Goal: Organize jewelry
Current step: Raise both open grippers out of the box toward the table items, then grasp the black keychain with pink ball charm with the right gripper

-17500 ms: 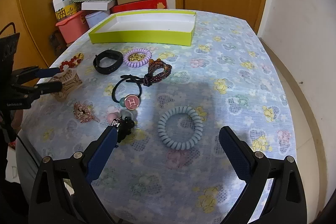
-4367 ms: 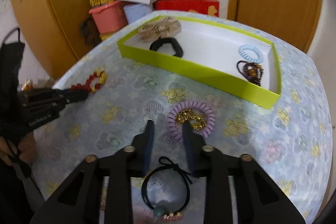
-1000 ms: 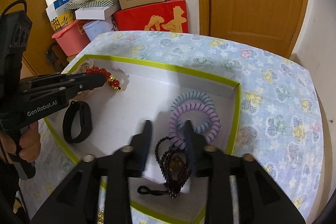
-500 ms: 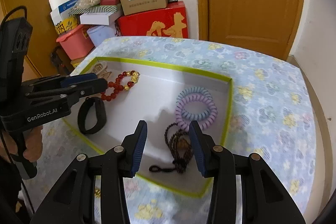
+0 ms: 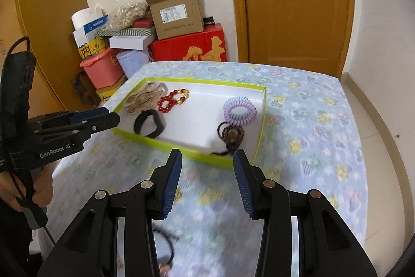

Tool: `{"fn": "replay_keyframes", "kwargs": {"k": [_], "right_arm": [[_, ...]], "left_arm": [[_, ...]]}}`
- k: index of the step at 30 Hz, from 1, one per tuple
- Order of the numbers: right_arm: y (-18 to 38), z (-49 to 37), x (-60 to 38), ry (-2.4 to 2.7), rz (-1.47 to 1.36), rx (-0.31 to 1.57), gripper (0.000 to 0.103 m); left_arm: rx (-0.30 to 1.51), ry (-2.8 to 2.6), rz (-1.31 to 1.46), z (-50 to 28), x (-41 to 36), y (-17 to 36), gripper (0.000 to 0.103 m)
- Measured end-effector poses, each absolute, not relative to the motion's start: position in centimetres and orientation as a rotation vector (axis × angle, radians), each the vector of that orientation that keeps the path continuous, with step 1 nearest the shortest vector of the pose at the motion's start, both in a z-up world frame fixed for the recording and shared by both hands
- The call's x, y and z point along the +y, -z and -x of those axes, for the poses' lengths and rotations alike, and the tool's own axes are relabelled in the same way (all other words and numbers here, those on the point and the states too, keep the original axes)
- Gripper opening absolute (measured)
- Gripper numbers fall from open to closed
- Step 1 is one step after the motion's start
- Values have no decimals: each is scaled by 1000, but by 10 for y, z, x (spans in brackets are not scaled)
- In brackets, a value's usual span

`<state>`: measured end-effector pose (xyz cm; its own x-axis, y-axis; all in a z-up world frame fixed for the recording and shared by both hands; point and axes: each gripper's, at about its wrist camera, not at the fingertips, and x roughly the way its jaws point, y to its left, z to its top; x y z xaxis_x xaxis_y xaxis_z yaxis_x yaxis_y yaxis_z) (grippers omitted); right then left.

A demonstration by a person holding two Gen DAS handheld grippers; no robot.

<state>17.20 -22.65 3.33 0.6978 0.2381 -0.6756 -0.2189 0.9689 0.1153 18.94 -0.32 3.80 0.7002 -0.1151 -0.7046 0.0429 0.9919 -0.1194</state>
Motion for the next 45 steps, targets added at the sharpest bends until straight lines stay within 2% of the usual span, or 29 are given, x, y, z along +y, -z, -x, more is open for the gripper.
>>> {"fn": "replay_keyframes", "kwargs": {"k": [19, 35, 45], "right_arm": [[-37, -67, -212, -224, -30, 727, 42], [-24, -51, -202, -250, -35, 763, 42], [4, -47, -201, -279, -22, 833, 42]], "left_arm": [[761, 73, 108, -91, -11, -44, 34], [781, 70, 142, -59, -3, -28, 34], [798, 125, 150, -47, -9, -14, 34]]}}
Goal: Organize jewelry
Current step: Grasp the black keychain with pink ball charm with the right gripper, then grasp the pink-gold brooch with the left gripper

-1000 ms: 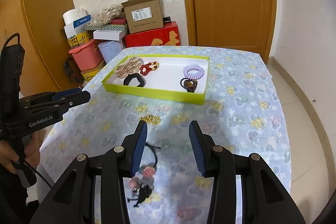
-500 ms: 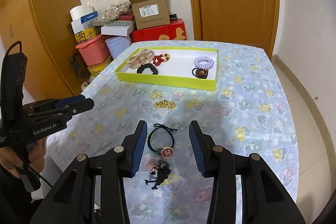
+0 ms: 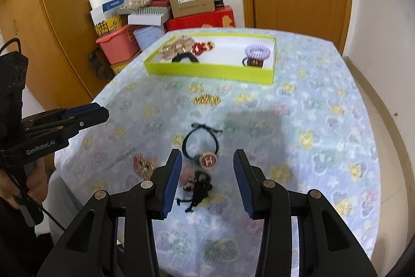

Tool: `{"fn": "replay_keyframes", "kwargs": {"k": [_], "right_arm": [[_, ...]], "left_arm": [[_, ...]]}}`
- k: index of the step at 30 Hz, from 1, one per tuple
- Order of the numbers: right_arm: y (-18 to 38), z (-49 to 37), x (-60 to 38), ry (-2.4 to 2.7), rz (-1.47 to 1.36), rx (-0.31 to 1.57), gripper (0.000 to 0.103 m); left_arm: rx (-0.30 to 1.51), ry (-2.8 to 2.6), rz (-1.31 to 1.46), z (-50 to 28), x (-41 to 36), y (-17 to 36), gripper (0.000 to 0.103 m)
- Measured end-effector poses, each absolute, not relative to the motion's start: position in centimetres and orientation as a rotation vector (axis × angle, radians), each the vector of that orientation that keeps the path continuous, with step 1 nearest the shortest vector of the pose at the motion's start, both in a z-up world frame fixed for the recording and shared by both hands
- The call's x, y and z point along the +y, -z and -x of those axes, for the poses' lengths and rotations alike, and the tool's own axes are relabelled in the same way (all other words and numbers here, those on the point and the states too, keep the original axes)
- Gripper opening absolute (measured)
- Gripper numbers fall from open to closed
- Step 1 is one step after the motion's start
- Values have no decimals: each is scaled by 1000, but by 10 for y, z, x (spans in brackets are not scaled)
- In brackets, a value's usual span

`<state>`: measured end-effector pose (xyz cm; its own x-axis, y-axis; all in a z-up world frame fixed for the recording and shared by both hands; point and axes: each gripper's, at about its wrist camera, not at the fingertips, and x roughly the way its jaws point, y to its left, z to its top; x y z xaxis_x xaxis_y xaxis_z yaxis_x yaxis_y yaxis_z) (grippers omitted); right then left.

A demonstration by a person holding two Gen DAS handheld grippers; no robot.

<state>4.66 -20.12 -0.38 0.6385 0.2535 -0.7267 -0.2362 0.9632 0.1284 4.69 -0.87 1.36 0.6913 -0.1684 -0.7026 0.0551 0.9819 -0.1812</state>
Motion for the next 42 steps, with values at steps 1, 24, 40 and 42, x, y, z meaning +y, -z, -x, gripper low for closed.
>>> {"fn": "replay_keyframes", "kwargs": {"k": [1, 24, 40, 42], "right_arm": [[7, -46, -201, -285, -27, 841, 42], [49, -45, -194, -302, -9, 932, 15], [45, -42, -217, -279, -54, 922, 15], [45, -42, -218, -278, -56, 922, 15]], "left_arm": [[802, 136, 150, -45, -11, -11, 34], [863, 305, 100, -41, -39, 20, 45], [860, 408, -49, -54, -60, 39, 48], [853, 404, -61, -52, -62, 39, 48]]}}
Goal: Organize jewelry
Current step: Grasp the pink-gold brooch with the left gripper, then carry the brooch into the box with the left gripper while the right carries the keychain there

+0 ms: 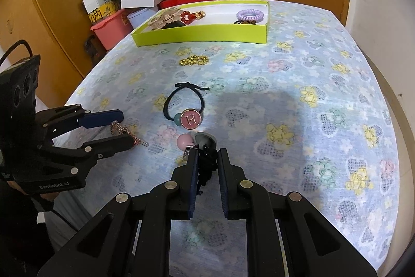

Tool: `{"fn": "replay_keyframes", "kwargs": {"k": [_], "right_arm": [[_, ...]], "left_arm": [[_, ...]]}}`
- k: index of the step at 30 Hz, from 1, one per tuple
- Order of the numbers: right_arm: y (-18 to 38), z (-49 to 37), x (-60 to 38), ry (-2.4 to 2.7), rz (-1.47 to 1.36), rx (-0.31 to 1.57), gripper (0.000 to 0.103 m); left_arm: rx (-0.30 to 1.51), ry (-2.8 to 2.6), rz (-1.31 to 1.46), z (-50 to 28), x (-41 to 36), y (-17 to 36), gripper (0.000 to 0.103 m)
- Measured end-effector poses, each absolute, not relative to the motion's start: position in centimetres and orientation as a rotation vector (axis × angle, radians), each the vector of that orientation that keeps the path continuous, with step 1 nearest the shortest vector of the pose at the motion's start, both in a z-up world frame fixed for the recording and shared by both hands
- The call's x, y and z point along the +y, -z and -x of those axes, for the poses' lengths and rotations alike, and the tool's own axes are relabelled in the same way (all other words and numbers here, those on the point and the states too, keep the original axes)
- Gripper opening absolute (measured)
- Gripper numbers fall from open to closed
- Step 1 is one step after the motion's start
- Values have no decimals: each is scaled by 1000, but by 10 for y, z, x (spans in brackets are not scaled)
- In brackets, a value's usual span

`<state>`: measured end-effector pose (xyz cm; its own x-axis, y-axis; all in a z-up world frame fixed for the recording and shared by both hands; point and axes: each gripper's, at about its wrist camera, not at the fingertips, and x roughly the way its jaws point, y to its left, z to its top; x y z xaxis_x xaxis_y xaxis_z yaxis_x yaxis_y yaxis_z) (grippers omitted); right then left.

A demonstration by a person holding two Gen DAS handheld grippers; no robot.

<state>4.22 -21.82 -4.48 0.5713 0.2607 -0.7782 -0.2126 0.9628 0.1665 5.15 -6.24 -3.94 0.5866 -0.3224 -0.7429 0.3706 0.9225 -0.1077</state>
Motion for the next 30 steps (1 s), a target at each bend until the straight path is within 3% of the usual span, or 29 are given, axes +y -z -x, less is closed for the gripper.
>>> {"fn": "replay_keyframes", "kwargs": {"k": [5, 6, 11, 13, 30], "right_arm": [[43, -42, -218, -277, -56, 917, 15], [43, -41, -218, -277, -57, 917, 15], [42, -39, -219, -279, -60, 913, 15], [40, -39, -219, -278, -61, 910, 15], [19, -45, -218, -281, -59, 850, 15]], "left_arm": [[842, 379, -65, -46, -63, 39, 30], [845, 380, -49, -46, -61, 38, 19], [848, 366, -13, -44, -58, 38, 15], [839, 365, 1, -43, -58, 36, 9], [801, 322, 60, -49, -53, 14, 8]]}}
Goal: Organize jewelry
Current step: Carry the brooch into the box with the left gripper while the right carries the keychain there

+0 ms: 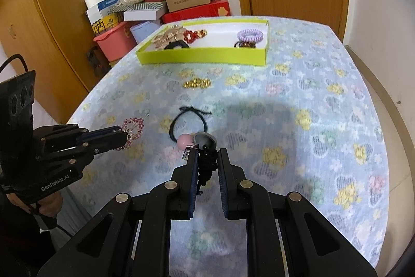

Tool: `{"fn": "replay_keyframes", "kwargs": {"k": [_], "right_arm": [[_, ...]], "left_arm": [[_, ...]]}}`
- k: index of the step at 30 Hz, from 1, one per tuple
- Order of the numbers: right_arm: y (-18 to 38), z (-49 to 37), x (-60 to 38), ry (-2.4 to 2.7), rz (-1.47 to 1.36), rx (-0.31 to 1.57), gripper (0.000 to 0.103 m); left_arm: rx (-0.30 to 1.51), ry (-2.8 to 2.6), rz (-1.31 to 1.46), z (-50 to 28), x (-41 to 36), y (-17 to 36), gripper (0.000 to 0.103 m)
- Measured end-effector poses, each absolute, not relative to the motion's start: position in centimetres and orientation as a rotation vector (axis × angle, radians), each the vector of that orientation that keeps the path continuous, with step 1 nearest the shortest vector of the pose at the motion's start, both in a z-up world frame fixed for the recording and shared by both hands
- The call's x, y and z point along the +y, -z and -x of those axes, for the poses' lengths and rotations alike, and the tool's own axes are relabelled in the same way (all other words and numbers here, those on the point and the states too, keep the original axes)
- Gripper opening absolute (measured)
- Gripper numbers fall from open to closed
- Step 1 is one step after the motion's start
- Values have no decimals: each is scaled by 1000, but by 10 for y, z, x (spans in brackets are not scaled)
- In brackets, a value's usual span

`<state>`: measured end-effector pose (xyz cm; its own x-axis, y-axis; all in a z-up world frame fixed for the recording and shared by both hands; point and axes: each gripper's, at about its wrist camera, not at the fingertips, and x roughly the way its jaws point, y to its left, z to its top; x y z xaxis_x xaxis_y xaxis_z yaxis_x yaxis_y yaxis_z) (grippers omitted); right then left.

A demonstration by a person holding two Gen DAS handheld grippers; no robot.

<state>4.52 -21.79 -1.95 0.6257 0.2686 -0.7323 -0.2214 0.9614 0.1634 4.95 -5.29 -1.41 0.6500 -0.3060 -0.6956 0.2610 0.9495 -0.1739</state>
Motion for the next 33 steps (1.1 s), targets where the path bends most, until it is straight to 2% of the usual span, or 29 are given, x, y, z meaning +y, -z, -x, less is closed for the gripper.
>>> {"fn": "replay_keyframes", "kwargs": {"k": [20, 33], "right_arm": [[-22, -140, -226, -267, -47, 750, 15], [-10, -211, -224, -269, -38, 789, 15]], "left_arm": [[747, 195, 102, -139, -11, -21, 8], [762, 90, 130, -203, 41, -12, 8]]}}
